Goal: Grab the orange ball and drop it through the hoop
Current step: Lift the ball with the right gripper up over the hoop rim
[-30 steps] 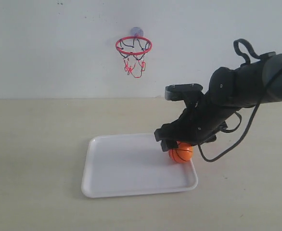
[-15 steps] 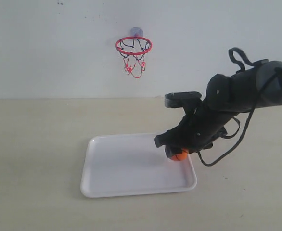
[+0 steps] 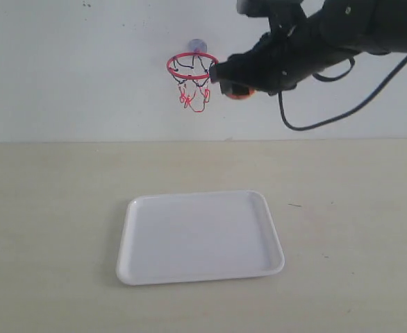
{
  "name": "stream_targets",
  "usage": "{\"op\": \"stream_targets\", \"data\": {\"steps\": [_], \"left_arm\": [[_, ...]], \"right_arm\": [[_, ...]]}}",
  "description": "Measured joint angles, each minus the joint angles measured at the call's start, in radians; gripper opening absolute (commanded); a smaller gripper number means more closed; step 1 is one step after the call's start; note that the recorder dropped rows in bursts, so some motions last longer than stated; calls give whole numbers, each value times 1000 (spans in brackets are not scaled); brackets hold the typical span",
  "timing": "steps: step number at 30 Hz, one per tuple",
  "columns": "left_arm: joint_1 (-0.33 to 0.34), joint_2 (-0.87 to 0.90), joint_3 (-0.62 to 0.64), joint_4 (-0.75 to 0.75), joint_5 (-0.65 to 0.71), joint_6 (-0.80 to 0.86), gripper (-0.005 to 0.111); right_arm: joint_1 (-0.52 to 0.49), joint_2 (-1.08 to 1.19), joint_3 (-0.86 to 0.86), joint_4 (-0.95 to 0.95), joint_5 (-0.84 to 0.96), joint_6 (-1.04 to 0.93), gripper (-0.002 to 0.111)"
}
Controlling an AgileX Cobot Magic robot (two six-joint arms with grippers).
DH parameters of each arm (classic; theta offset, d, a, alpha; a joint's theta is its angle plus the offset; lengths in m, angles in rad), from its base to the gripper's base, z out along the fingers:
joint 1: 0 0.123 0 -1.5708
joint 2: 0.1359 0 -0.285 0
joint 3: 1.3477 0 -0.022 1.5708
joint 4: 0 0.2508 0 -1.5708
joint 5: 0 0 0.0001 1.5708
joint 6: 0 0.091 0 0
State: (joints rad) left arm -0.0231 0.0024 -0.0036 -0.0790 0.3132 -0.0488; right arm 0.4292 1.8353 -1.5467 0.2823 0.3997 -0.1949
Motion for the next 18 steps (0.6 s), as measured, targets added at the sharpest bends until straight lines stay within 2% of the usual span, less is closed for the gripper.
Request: {"op": "stream_targets", "data": {"steps": [11, 18], "left_arm": [[0, 0, 0, 0, 0, 0, 4], [0, 0, 0, 0, 0, 0, 4]], "right_arm": [[0, 242, -403, 102, -69, -55, 0], [0, 379, -590, 130, -69, -58, 0]]}}
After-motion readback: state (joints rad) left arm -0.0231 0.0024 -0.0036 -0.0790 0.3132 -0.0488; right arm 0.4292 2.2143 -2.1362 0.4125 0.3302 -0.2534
